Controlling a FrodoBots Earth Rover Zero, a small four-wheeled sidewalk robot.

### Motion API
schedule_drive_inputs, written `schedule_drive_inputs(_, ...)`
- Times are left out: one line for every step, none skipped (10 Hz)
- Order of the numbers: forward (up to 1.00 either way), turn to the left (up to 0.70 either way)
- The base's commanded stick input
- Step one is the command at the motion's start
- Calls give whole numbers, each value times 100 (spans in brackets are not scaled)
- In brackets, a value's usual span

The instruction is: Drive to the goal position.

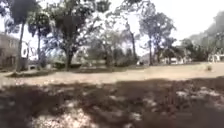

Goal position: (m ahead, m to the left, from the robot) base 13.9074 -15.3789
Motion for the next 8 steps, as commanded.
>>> schedule_drive_inputs(70,0)
schedule_drive_inputs(70,0)
schedule_drive_inputs(70,0)
schedule_drive_inputs(70,0)
schedule_drive_inputs(70,0)
schedule_drive_inputs(70,0)
schedule_drive_inputs(70,0)
schedule_drive_inputs(70,0)
